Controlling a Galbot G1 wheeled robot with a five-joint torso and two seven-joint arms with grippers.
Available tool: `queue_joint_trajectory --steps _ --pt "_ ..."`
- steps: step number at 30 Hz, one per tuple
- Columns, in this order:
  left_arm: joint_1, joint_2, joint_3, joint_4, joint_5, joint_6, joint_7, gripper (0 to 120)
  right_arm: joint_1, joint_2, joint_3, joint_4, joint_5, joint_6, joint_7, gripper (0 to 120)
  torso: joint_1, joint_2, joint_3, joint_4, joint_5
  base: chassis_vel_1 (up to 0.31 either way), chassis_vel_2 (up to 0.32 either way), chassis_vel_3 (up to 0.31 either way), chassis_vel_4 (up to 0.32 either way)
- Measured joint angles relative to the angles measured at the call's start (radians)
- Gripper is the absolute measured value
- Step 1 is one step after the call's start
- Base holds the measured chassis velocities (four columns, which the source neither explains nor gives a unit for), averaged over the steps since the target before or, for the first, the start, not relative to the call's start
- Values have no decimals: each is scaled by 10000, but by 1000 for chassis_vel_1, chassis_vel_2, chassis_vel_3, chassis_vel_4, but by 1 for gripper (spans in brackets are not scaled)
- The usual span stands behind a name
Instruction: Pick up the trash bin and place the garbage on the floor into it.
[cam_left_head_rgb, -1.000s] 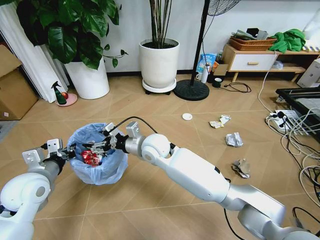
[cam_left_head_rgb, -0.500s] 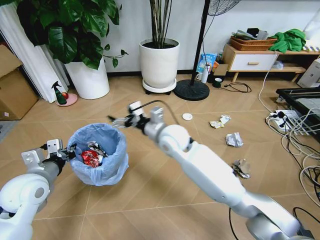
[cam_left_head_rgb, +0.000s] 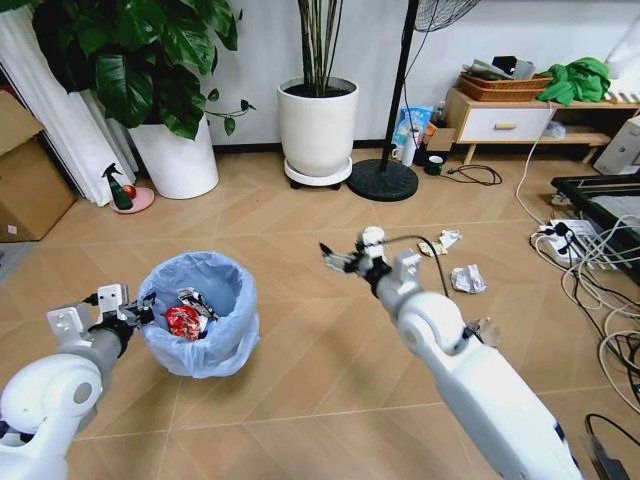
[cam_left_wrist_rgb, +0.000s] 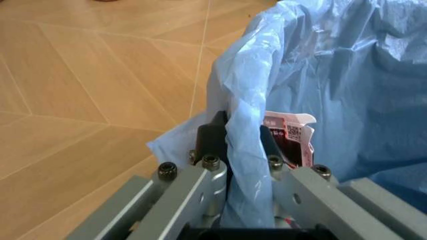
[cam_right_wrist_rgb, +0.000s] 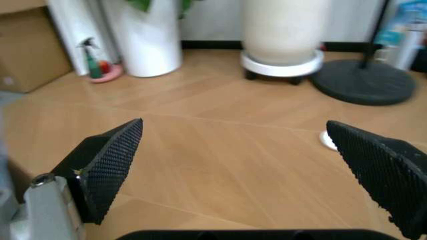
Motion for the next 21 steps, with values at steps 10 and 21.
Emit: queue_joint_trajectory --steps 10,21 --pt "68 -70 21 -113 5 -10 78 0 -1818 732 2086 403 -862 317 -262 100 0 0 1 1 0 0 0 0 0" --pt "239 -163 -91 -298 7 -21 85 0 -2990 1065 3405 887 -1251 587 -641 100 0 0 1 0 -2 0 0 0 0"
